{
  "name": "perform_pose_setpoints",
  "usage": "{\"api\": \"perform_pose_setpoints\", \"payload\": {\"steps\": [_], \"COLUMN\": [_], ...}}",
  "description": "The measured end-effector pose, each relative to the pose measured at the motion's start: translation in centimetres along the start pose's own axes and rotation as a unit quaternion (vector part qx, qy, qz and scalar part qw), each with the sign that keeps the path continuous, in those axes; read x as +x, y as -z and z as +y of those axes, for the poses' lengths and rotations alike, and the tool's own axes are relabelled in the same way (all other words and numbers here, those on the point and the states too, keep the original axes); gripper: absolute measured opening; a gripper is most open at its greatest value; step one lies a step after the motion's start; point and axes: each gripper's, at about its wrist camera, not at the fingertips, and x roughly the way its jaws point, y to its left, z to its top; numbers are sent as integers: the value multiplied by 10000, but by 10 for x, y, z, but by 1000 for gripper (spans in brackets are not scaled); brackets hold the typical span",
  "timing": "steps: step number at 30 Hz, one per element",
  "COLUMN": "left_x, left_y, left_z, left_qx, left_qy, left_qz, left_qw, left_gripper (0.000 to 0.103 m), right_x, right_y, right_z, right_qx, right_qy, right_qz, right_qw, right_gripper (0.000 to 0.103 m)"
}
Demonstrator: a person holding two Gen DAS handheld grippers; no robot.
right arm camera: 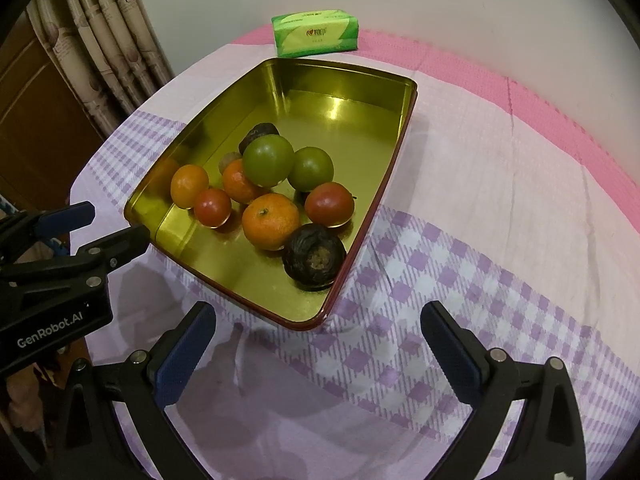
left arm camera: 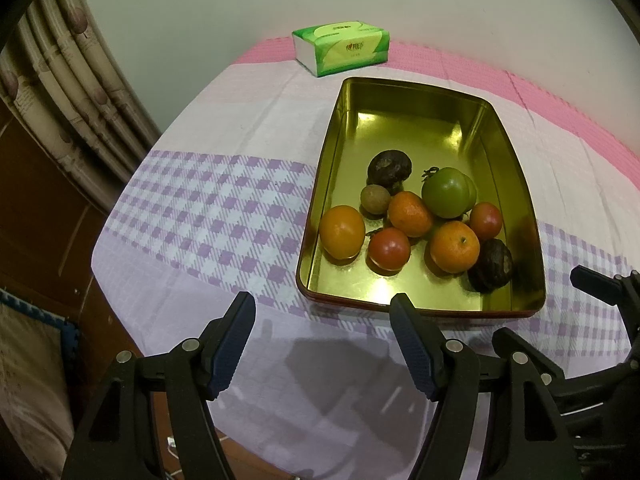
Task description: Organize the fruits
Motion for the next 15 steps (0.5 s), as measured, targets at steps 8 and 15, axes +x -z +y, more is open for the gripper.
{"api": "perform_pose_setpoints", "payload": {"steps": [8, 15], "left_x": [1, 1], "left_y": [0, 0], "left_z": [0, -1], "left_qx": [13, 14], "left_qy": [-4, -7], "left_qz": [18, 21], "left_qw": [10000, 10000], "left_gripper": [70, 70], "right_x": [2, 3], "right_y": [1, 2], "right_z": [3, 3], "right_qx": [-9, -16], "right_qy": [12, 12], "right_qz": [42, 44], "right_qw": [10000, 10000], "right_gripper": [102, 102]}}
